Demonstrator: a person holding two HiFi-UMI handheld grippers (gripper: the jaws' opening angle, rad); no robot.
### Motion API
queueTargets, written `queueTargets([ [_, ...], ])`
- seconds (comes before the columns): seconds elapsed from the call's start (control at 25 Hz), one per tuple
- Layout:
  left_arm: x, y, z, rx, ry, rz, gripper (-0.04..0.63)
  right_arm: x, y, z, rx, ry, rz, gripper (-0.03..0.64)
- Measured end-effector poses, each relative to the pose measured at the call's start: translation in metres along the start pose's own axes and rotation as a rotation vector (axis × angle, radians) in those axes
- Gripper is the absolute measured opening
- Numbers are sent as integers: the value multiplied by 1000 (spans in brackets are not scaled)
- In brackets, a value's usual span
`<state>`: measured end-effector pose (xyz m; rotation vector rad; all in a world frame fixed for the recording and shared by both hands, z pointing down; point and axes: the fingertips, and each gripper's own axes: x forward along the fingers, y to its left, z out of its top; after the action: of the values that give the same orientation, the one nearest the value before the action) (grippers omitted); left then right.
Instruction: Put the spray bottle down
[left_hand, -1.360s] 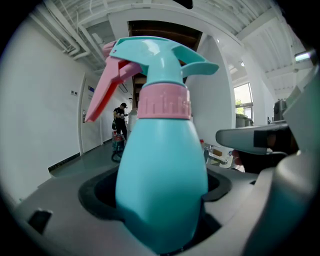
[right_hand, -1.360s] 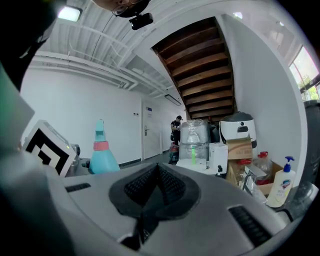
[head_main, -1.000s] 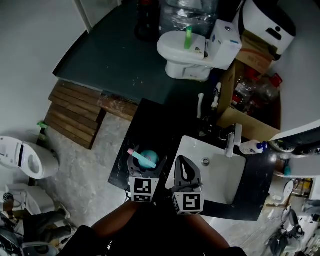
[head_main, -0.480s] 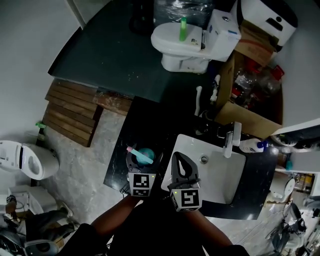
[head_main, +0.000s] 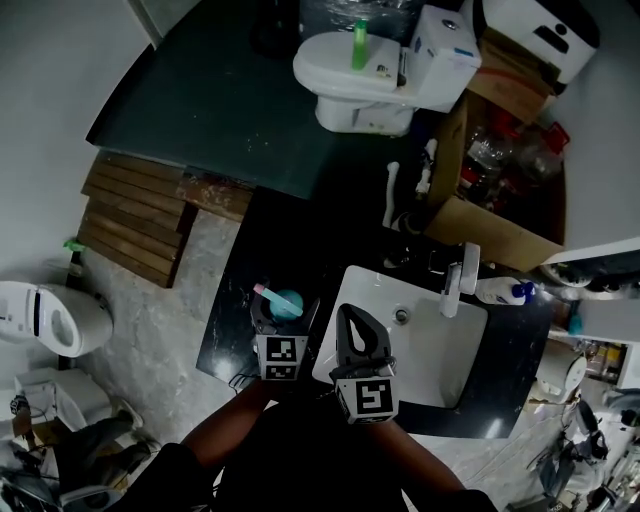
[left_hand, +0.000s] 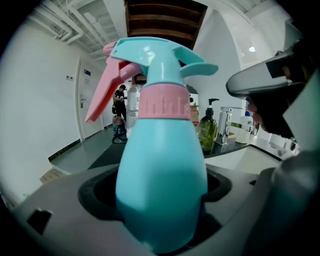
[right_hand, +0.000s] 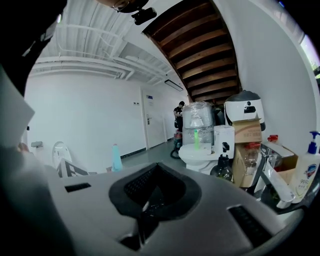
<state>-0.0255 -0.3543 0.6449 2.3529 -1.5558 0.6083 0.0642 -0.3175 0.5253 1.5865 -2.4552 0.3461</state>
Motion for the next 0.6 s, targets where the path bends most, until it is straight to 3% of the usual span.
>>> queueTargets([
  [0.6, 8, -5, 2, 6, -79, 11, 428, 12, -15, -3, 12, -7, 3, 15],
])
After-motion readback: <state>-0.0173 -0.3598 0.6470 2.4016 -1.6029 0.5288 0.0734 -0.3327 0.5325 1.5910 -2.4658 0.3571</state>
